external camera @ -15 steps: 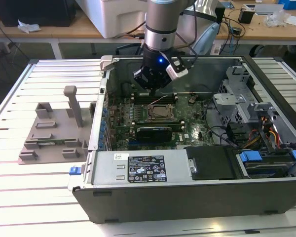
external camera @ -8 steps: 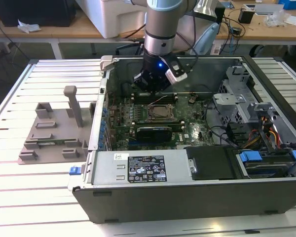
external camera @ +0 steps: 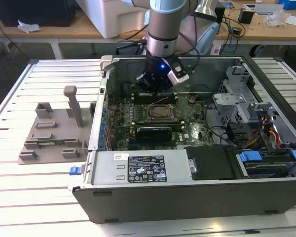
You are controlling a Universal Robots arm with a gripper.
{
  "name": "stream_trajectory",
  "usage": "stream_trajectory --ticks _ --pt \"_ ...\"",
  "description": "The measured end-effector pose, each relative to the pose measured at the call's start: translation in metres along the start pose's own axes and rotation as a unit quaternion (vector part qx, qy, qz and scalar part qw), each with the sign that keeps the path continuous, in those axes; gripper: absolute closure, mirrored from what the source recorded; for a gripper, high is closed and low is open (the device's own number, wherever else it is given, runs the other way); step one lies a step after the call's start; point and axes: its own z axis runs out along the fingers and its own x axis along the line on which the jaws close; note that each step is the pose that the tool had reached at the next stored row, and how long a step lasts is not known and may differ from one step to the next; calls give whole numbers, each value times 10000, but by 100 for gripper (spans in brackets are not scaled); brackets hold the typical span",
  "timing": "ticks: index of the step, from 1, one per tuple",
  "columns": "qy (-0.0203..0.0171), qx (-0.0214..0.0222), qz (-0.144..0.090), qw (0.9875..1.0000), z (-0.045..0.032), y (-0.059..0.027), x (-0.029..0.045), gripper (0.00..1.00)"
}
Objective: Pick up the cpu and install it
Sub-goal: 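Install the first cpu locking lever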
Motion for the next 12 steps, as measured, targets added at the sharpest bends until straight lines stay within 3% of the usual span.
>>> stream_trajectory --ticks 12 --pt "5 -1 2 10000 25 -43 -190 89"
